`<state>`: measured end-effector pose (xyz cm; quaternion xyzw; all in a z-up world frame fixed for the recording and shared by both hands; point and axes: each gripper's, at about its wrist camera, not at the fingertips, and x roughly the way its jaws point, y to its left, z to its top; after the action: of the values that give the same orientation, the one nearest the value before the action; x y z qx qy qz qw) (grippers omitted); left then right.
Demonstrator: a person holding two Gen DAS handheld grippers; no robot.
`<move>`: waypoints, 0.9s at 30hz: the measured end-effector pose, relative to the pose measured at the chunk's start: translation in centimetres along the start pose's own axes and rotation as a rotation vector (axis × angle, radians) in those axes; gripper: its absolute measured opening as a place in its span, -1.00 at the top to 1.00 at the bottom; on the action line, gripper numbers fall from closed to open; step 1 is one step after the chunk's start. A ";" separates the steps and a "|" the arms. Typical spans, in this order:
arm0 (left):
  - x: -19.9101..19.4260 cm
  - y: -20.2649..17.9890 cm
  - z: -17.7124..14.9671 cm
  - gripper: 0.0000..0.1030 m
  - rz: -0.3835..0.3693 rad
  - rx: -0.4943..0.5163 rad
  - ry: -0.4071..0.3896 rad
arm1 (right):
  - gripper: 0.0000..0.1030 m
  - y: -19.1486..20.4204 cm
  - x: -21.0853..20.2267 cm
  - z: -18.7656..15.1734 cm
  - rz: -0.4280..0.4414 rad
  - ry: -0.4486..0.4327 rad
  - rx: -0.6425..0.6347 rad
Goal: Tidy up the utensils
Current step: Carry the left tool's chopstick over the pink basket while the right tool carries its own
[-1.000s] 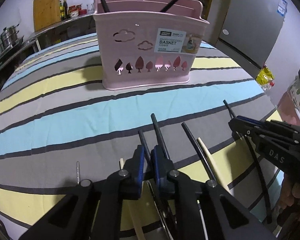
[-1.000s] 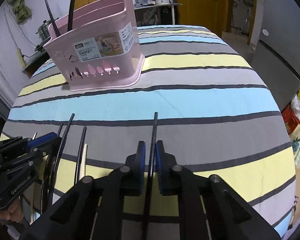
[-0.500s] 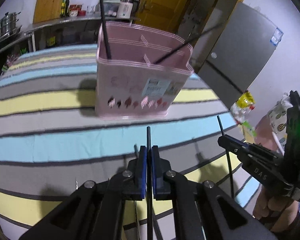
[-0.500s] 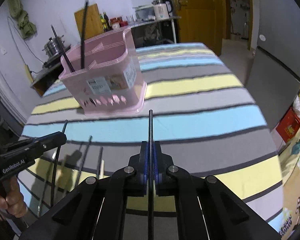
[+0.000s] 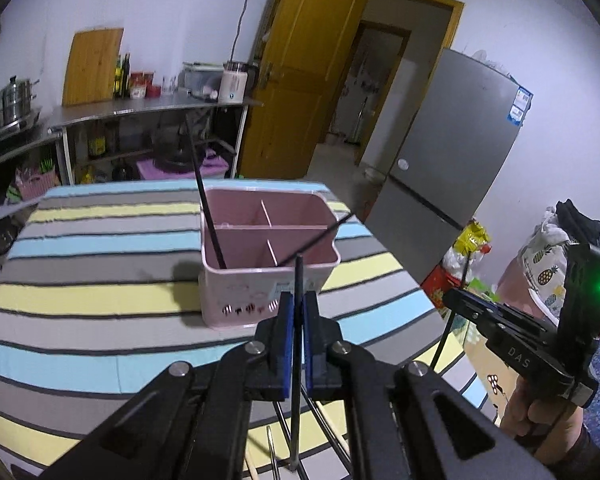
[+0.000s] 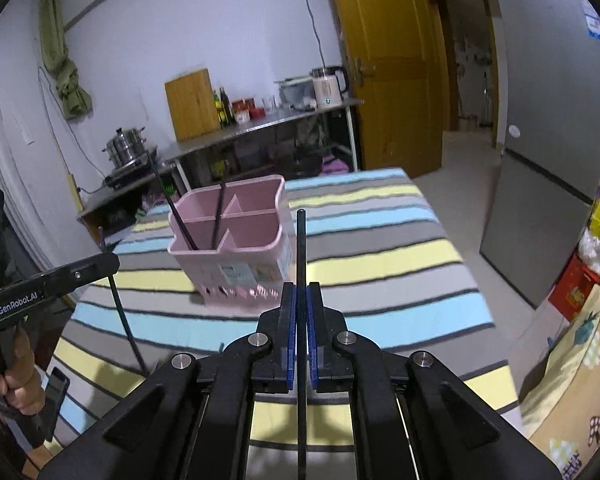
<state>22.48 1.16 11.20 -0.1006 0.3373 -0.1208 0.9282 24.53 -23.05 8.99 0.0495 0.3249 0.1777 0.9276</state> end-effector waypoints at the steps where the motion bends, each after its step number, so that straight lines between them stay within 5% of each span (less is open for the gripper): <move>1: -0.2 0.0 0.1 0.91 0.001 0.003 -0.006 | 0.91 0.1 -0.2 0.1 0.000 -0.007 -0.001; 17: -5.3 -1.0 -3.6 0.91 -0.008 0.037 -0.004 | 0.91 0.7 -4.6 -2.0 -0.024 -0.005 -0.026; 27: -6.0 -0.4 -5.7 0.90 0.011 0.029 0.075 | 0.91 0.7 -7.0 -3.2 -0.051 0.032 -0.029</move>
<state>14.21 1.98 10.60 -0.0807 0.3705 -0.1243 0.9169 17.19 -24.99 10.72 0.0250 0.3383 0.1594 0.9271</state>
